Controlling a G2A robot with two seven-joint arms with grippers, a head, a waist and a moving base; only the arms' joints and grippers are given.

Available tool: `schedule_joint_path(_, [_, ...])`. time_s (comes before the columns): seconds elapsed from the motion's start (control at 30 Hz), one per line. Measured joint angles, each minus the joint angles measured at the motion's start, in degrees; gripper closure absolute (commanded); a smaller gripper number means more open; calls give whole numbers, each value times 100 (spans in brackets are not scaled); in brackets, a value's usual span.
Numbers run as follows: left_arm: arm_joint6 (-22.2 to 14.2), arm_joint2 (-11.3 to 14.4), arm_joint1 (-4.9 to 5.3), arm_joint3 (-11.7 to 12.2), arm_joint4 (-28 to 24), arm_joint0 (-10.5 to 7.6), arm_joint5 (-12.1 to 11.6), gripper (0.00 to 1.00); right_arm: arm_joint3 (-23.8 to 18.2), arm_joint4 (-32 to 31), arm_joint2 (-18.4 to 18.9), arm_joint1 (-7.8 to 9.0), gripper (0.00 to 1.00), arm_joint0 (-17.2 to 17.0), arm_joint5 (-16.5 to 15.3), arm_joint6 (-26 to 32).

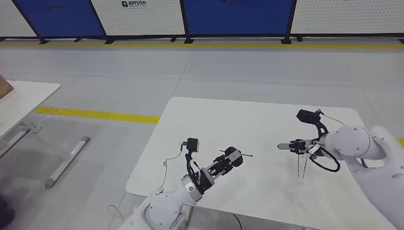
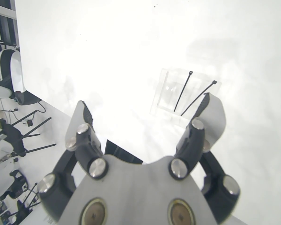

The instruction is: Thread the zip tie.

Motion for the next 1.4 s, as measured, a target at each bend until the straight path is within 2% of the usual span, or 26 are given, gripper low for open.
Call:
schedule_joint_path(0.07, [0, 0, 0, 0, 0, 0, 0, 100, 10, -97, -19, 12, 0, -62, -93, -33])
schedule_joint_path(0.17, [0, 0, 0, 0, 0, 0, 0, 100, 24, -319, -90, 35, 0, -46, -248, 330])
schedule_joint_path(0.27, [0, 0, 0, 0, 0, 0, 0, 100, 25, -334, -95, 40, 0, -61, -361, 452])
schedule_joint_path(0.53, [0, 0, 0, 0, 0, 0, 0, 100, 18, -332, -83, 43, 0, -75, -394, 449])
schedule_joint_path(0.67, [0, 0, 0, 0, 0, 0, 0, 100, 44, -250, -47, 42, 0, -191, -616, 212])
schedule_joint_path(0.8, [0, 0, 0, 0, 0, 0, 0, 100, 17, -280, 20, 58, 0, -226, -663, 196])
schedule_joint_path(0.83, [0, 0, 0, 0, 0, 0, 0, 100, 6, -286, 47, 64, 3, -238, -642, 206])
schedule_joint_path(0.87, [0, 0, 0, 0, 0, 0, 0, 100, 0, -288, 66, 68, 13, -246, -626, 219])
schedule_joint_path(1.0, [0, 0, 0, 0, 0, 0, 0, 100, 9, -372, 80, 77, 18, -258, -585, 314])
schedule_joint_path(1.03, [0, 0, 0, 0, 0, 0, 0, 100, 30, -397, 61, 72, 26, -253, -574, 338])
schedule_joint_path(1.07, [0, 0, 0, 0, 0, 0, 0, 100, 57, -400, 46, 65, 45, -244, -559, 347])
schedule_joint_path(1.1, [0, 0, 0, 0, 0, 0, 0, 100, 91, -392, 29, 56, 50, -231, -545, 354])
schedule_joint_path(1.4, [0, 0, 0, 0, 0, 0, 0, 100, 393, -357, -124, -32, 52, -75, -511, 355])
